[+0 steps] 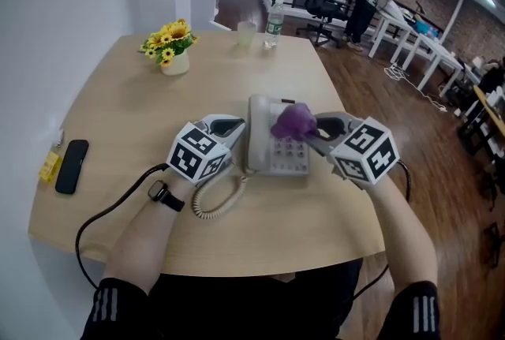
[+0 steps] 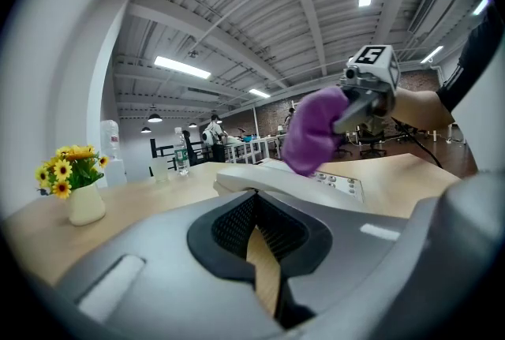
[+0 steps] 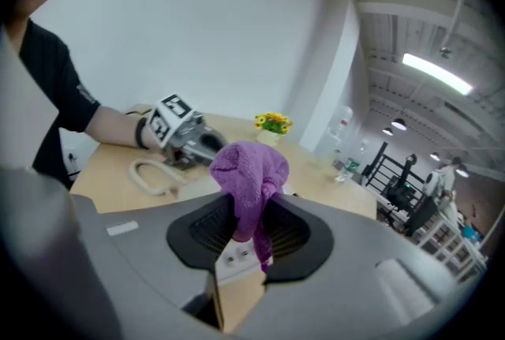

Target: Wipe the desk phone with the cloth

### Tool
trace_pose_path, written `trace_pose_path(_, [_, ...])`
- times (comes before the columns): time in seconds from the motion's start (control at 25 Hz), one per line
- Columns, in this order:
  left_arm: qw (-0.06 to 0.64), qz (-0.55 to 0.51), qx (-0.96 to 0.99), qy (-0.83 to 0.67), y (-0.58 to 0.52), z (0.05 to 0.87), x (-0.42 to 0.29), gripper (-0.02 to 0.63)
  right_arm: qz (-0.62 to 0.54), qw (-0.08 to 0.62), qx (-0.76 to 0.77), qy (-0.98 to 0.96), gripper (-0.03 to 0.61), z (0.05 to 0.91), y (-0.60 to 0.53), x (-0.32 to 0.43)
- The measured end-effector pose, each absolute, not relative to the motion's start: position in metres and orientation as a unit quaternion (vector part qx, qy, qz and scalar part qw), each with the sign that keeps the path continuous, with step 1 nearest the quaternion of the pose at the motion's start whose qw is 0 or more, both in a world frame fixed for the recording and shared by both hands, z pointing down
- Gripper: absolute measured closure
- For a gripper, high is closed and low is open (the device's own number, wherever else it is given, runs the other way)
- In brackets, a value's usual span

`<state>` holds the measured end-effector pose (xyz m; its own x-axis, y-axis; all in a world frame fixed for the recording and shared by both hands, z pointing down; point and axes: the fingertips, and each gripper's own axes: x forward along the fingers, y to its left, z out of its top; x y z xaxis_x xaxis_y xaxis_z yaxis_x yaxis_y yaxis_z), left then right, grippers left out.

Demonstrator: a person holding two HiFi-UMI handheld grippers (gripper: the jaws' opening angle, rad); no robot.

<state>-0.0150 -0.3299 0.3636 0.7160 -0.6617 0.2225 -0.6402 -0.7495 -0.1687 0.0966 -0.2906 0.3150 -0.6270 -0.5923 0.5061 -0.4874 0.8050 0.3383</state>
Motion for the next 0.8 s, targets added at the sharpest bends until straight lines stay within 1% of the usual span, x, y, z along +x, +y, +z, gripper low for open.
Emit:
trace_pose_path(0.12, [0.040,-0.135,-0.926,0.352,-0.330,0.364,-0.015,0.620,-0.088,0.327,0.349,-0.874,0.471,0.305,-0.344,0.094])
trace_pose_path(0.32, [0.041,-0.136,-0.926,0.349,-0.328,0.364,-0.013,0.620,-0.094,0.394,0.347,-0.846,0.471,0.342,-0.384,0.071])
trace_pose_path(0.48, [0.041,-0.138,-0.927,0.347,-0.330,0.364,-0.012,0.620,-0.094,0.421,0.320,-0.843,0.471,0.362,-0.375,0.062])
trace_pose_path(0.64, [0.038,-0.138,-0.927,0.348,-0.330,0.364,-0.014,0.620,-0.075,0.429,0.286,-0.854,0.471,0.374,-0.348,0.065])
trace_pose_path(0.8, [0.040,-0.137,-0.926,0.349,-0.329,0.364,-0.014,0.620,-0.092,0.431,0.259,-0.860,0.471,0.383,-0.309,0.066])
